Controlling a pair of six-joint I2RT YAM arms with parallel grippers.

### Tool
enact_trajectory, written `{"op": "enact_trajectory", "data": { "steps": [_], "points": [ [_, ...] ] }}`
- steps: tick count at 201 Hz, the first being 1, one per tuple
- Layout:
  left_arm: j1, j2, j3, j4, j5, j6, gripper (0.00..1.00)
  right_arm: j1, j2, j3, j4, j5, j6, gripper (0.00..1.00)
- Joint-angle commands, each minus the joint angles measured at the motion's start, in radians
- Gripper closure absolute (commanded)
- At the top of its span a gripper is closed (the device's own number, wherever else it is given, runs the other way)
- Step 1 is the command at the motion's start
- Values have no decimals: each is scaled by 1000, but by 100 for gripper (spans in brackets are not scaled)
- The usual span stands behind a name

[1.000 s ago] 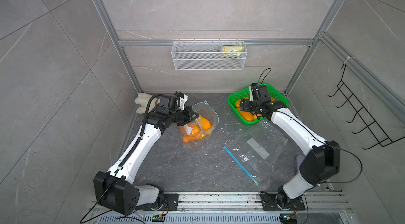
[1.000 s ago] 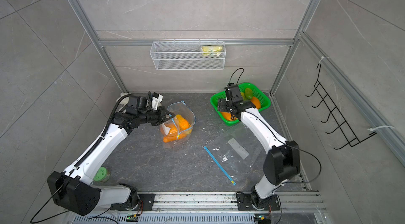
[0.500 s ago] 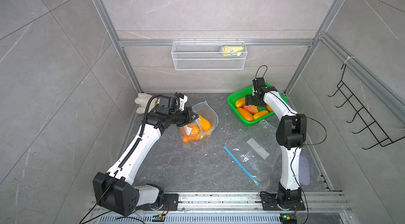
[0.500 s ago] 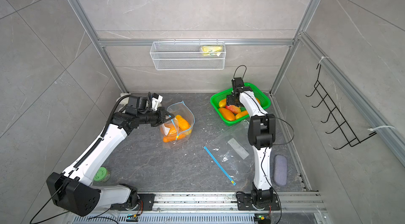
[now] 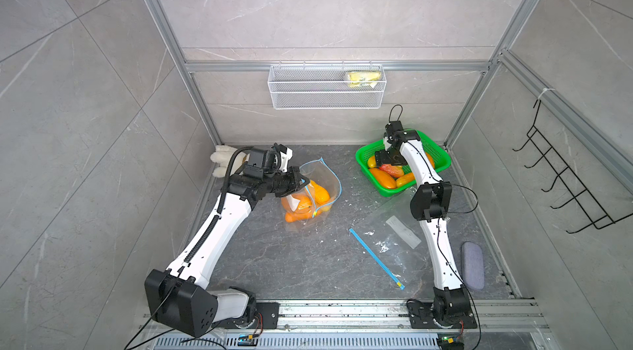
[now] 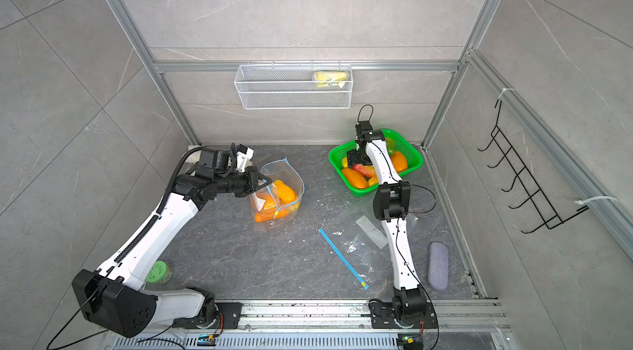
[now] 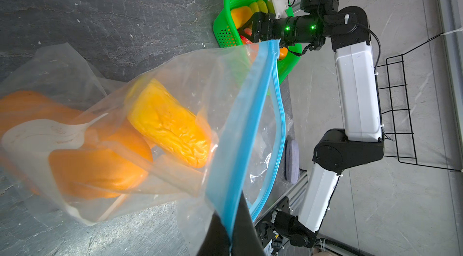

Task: Place the mango in a zip-top bag and seal the zipper
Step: Pick up the mango from the basket.

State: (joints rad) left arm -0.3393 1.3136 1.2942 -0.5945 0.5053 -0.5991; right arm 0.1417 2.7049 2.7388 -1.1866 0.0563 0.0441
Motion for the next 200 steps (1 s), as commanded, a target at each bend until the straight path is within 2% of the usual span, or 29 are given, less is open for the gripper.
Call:
{"op": "enact_trajectory", "data": {
  "steps": [1, 32, 67, 76, 141, 177, 200],
  "points": [
    [7, -2, 28, 17, 7, 15, 99, 4, -43, -103, -34, -11, -12, 17],
    [8, 4, 20, 32, 18, 10, 99, 3, -165, -335, 78, 19, -4, 22],
    [8, 0, 16, 39, 21, 6, 99, -2, -192, -363, 79, 49, -8, 40],
    [8, -2, 16, 41, 23, 6, 99, -2, -215, -383, 91, 44, -3, 41],
    [8, -14, 1, 61, 31, -11, 99, -3, -563, -660, 287, -8, 54, 62],
    [6, -4, -7, 78, 45, -22, 99, 6, -818, -865, 494, -118, 101, 71],
    [5, 2, -8, 84, 52, -27, 99, 42, -1035, -1066, 742, -280, 153, 79]
  ]
}}
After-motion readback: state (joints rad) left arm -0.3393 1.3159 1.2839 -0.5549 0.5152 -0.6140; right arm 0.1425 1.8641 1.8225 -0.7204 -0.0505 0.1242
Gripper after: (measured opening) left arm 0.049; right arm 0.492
